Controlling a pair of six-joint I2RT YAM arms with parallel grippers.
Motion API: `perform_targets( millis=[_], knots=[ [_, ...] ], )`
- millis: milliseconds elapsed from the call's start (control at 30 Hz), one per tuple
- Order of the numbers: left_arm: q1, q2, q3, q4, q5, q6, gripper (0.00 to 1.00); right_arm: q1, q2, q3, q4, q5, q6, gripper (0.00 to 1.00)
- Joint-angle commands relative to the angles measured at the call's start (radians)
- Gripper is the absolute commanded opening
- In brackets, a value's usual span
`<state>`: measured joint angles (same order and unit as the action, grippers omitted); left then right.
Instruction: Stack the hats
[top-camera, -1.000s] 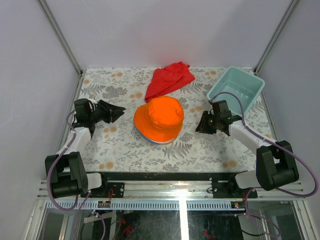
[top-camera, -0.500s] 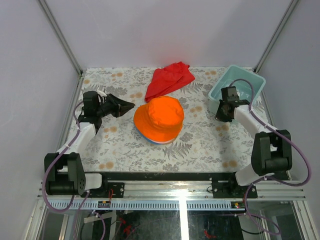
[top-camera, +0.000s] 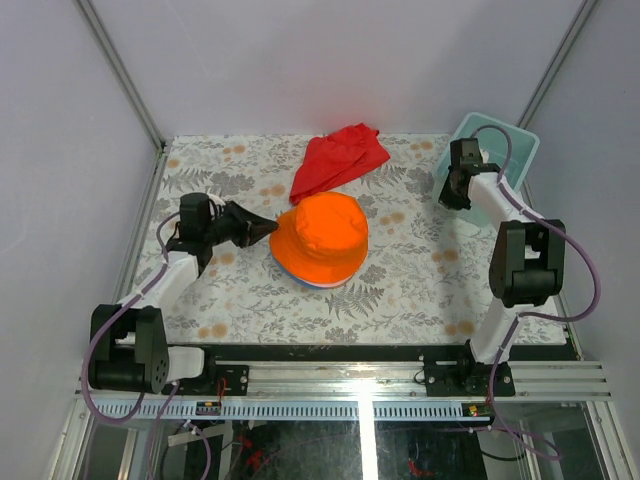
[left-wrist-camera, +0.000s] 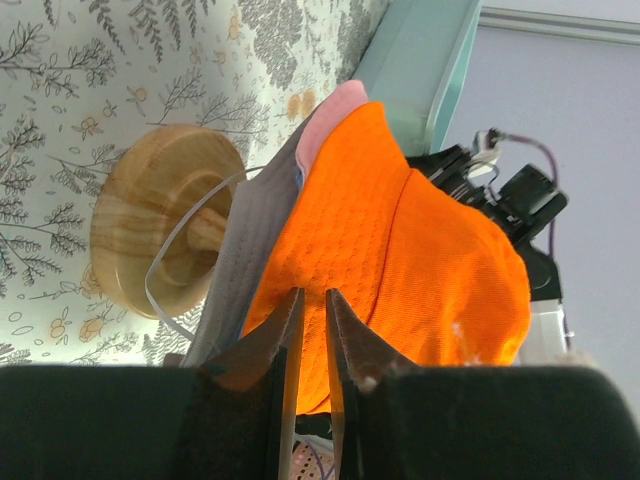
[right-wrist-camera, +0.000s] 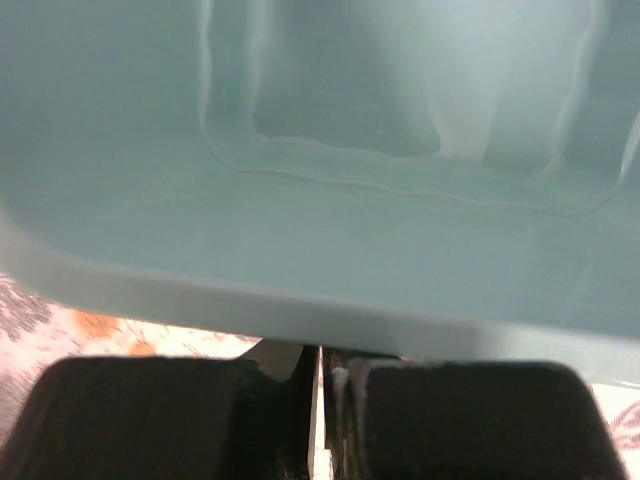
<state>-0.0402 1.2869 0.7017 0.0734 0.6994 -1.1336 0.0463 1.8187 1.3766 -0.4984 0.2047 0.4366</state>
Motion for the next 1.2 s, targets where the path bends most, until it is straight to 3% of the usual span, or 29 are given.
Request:
perform_targets(
  millis=[0,400,500,600,667,733,767,800,833,867,1167],
  knots=[
    [-0.033,0.001,-0.025,0.025,-0.038,-0.006,0.12,-0.005,0.044,0.154,-0.022,0.023,-0.012,0.0],
    [-0.049,0.061,-0.085,0.06,-0.071,0.009,0.11,-0.005,-0.075,0.125,-0.047,-0.037,-0.01,0.0],
    [-0.041,0.052,-0.032,-0.004,-0.079,0.045,0.12,0.016,-0.179,0.056,-0.044,-0.087,0.012,0.0],
    [-0.013,0.014,0.074,-0.135,-0.131,0.144,0.21,0.09,-0.321,-0.082,-0.007,-0.133,0.04,0.04],
    [0.016,-0.01,0.142,-0.226,-0.18,0.227,0.32,0.161,-0.416,-0.166,0.028,-0.115,0.04,0.16],
    [0.048,-0.02,0.198,-0.261,-0.208,0.307,0.48,0.228,-0.493,-0.226,0.045,-0.105,0.025,0.43],
    [0.064,-0.017,0.227,-0.269,-0.223,0.348,0.51,0.259,-0.525,-0.247,0.043,-0.096,0.018,0.57],
    [0.08,-0.007,0.257,-0.284,-0.246,0.399,0.53,0.282,-0.553,-0.27,0.041,-0.093,0.013,0.91],
    [0.087,0.001,0.285,-0.299,-0.276,0.441,0.9,0.3,-0.579,-0.295,0.04,-0.092,0.011,0.99],
    [0.091,0.006,0.31,-0.314,-0.316,0.481,0.99,0.316,-0.605,-0.32,0.038,-0.079,0.019,1.0],
    [0.122,-0.113,0.302,-0.393,-0.55,0.701,1.0,0.326,-0.74,-0.373,0.006,-0.052,0.019,1.0]
  ],
)
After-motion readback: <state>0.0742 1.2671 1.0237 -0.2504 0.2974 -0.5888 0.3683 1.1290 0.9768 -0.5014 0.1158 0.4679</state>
